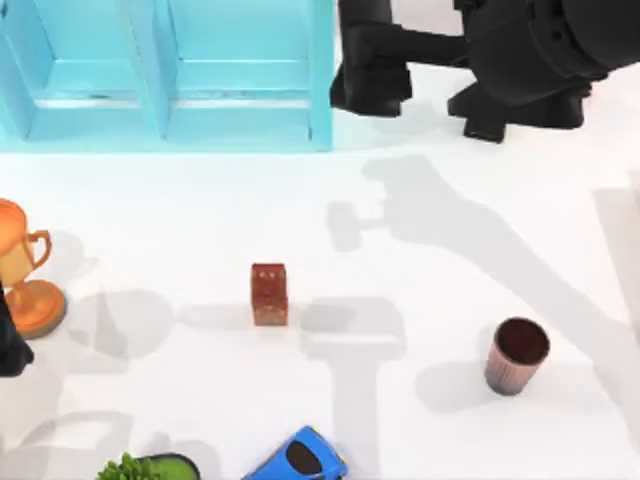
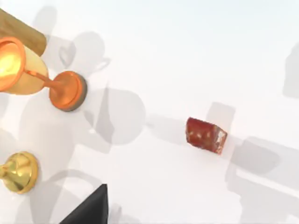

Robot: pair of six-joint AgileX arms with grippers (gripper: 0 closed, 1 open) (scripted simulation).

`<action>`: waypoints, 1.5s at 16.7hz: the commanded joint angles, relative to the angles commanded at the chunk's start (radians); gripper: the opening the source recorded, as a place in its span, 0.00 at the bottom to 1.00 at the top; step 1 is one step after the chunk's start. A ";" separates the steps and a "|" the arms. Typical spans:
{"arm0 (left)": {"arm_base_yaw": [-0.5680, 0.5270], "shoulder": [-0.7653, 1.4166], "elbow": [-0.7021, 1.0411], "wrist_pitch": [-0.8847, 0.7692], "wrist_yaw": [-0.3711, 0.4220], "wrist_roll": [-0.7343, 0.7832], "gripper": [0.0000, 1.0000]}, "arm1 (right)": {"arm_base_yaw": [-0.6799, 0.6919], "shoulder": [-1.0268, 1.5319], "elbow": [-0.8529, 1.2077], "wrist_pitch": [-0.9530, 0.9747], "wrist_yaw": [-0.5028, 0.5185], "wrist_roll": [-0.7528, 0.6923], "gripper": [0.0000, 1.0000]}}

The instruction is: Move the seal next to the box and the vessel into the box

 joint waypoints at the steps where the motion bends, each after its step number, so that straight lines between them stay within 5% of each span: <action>1: 0.000 0.000 0.000 0.000 0.000 0.000 1.00 | 0.030 0.091 0.090 -0.051 0.005 0.034 1.00; 12: 0.000 0.000 0.000 0.000 0.000 0.000 1.00 | 0.168 0.851 0.738 -0.436 0.146 0.321 1.00; 25: 0.000 0.000 0.000 0.000 0.000 0.000 1.00 | 0.167 0.986 0.816 -0.478 0.191 0.370 1.00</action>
